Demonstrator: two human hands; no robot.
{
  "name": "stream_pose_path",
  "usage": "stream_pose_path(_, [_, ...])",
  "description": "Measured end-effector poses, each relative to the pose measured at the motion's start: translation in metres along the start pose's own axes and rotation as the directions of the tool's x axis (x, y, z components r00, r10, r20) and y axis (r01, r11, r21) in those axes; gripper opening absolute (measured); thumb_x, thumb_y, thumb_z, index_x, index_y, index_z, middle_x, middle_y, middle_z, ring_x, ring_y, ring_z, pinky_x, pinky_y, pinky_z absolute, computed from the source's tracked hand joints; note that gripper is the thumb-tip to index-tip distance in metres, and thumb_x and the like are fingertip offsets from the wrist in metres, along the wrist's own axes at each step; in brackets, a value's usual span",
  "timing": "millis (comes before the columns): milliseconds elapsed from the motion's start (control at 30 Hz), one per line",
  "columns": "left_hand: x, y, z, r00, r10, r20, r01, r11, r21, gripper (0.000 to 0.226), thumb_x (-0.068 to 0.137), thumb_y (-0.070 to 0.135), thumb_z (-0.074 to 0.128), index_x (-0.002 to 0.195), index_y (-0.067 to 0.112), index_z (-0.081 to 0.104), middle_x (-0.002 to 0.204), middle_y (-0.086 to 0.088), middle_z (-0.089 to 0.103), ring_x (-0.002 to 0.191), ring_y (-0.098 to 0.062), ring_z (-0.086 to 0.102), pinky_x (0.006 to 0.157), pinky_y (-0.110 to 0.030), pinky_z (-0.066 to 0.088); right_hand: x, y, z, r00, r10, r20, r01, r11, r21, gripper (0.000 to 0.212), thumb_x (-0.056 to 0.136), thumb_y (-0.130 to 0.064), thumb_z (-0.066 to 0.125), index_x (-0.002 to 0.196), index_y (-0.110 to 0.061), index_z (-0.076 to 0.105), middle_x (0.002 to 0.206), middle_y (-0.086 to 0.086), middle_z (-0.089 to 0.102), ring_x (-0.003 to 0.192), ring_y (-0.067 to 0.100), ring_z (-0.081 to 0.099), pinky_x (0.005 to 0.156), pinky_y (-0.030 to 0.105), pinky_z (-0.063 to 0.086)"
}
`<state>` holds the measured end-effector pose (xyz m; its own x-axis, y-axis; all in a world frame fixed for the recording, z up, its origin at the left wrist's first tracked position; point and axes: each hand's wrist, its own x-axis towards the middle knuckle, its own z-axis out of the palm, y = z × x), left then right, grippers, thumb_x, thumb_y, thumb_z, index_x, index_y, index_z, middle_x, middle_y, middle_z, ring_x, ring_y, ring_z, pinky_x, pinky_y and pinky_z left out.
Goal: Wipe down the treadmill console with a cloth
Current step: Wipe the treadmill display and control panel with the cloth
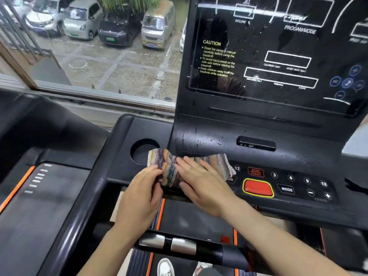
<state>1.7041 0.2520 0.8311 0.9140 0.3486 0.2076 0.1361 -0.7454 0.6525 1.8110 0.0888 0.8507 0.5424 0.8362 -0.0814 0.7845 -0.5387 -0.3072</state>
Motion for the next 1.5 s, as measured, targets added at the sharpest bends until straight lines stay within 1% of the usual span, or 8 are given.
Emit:
stream_pose_path(267, [0.043, 0.017, 0.036, 0.992, 0.126, -0.018, -0.119, 0.967, 0.224, 0.041, 0.093, 0.021, 0.042, 0.124, 0.000, 0.060, 0.131, -0.019, 0.057, 0.121, -0.034, 0.054, 0.104, -0.042, 0.043, 0.064, 0.054, -0.023, 0.992, -0.017, -0.127, -0.006, 0.985, -0.175, 0.049, 0.103, -0.025, 0.034, 0.151, -0.032, 0.026, 0.160, -0.014, 0.015, 0.148, 0.007, 0.005, 0.117, 0.034, 0.006])
stream_pose_path(367, [0.065, 0.021, 0.053, 0.985, 0.160, -0.067, -0.137, 0.955, 0.264, 0.043, 0.093, 0.024, 0.040, 0.119, 0.000, 0.064, 0.129, -0.020, 0.059, 0.118, -0.034, 0.057, 0.100, -0.044, 0.047, 0.074, 0.074, -0.036, 0.976, -0.098, -0.192, 0.064, 0.982, -0.177, 0.047, 0.097, -0.016, 0.046, 0.141, -0.033, 0.046, 0.155, -0.013, 0.031, 0.146, 0.013, 0.017, 0.105, 0.039, 0.022])
stream_pose_path(467, [0.086, 0.035, 0.067, 0.962, 0.255, -0.093, -0.217, 0.929, 0.301, 0.036, 0.092, 0.019, 0.046, 0.117, 0.001, 0.064, 0.128, -0.018, 0.060, 0.117, -0.031, 0.058, 0.099, -0.040, 0.047, 0.071, 0.098, -0.052, 0.908, -0.154, -0.390, 0.082, 0.977, -0.196, 0.030, 0.089, -0.023, 0.054, 0.114, -0.024, 0.070, 0.134, -0.006, 0.059, 0.128, 0.022, 0.039, 0.092, 0.040, 0.035])
stream_pose_path(633, [0.122, 0.094, 0.104, 0.935, 0.336, -0.116, -0.299, 0.920, 0.254, 0.019, 0.087, 0.018, 0.056, 0.099, 0.015, 0.070, 0.113, -0.002, 0.064, 0.098, -0.023, 0.063, 0.084, -0.034, 0.050, 0.014, 0.161, -0.061, 0.755, -0.135, -0.642, 0.048, 0.987, -0.150, 0.016, 0.087, -0.011, 0.067, 0.099, -0.016, 0.075, 0.115, 0.002, 0.068, 0.108, 0.028, 0.051, 0.086, 0.044, 0.047])
stream_pose_path(867, [0.132, 0.182, 0.163, 0.939, 0.342, 0.026, -0.337, 0.908, 0.250, 0.016, 0.079, 0.032, 0.057, 0.080, 0.023, 0.069, 0.085, 0.003, 0.060, 0.085, -0.022, 0.059, 0.063, -0.034, 0.050, -0.065, 0.213, -0.070, 0.643, 0.122, -0.756, -0.252, 0.966, -0.058, 0.019, 0.088, -0.011, 0.057, 0.092, -0.008, 0.076, 0.102, 0.013, 0.062, 0.099, 0.031, 0.047, 0.092, 0.023, 0.033])
stream_pose_path(1133, [0.131, 0.122, 0.100, 0.962, -0.035, -0.271, 0.120, 0.946, 0.303, 0.012, 0.082, 0.010, 0.068, 0.093, 0.014, 0.070, 0.099, -0.005, 0.068, 0.092, -0.032, 0.061, 0.074, -0.036, 0.042, 0.021, 0.151, -0.051, 0.717, -0.069, -0.694, -0.055, 0.986, -0.155, 0.019, 0.078, -0.015, 0.076, 0.097, -0.016, 0.071, 0.107, 0.007, 0.058, 0.103, 0.027, 0.044, 0.080, 0.032, 0.038])
stream_pose_path(1367, [0.139, 0.144, 0.105, 0.849, -0.296, -0.437, 0.304, 0.951, -0.053, 0.029, 0.088, 0.034, 0.061, 0.114, 0.023, 0.067, 0.107, 0.004, 0.070, 0.100, -0.015, 0.063, 0.089, -0.026, 0.042, 0.010, 0.169, -0.058, 0.726, -0.081, -0.683, -0.116, 0.965, -0.237, 0.033, 0.076, -0.016, 0.073, 0.109, -0.021, 0.069, 0.095, 0.002, 0.059, 0.088, 0.023, 0.041, 0.070, 0.033, 0.028])
stream_pose_path(1500, [0.141, 0.150, 0.114, 0.840, -0.250, -0.482, 0.262, 0.964, -0.044, 0.028, 0.091, 0.033, 0.061, 0.110, 0.014, 0.069, 0.101, -0.002, 0.067, 0.097, -0.022, 0.061, 0.082, -0.025, 0.039, 0.014, 0.163, -0.058, 0.753, -0.066, -0.654, -0.105, 0.970, -0.220, 0.037, 0.078, -0.015, 0.066, 0.115, -0.019, 0.068, 0.096, 0.003, 0.059, 0.084, 0.023, 0.042, 0.070, 0.034, 0.028])
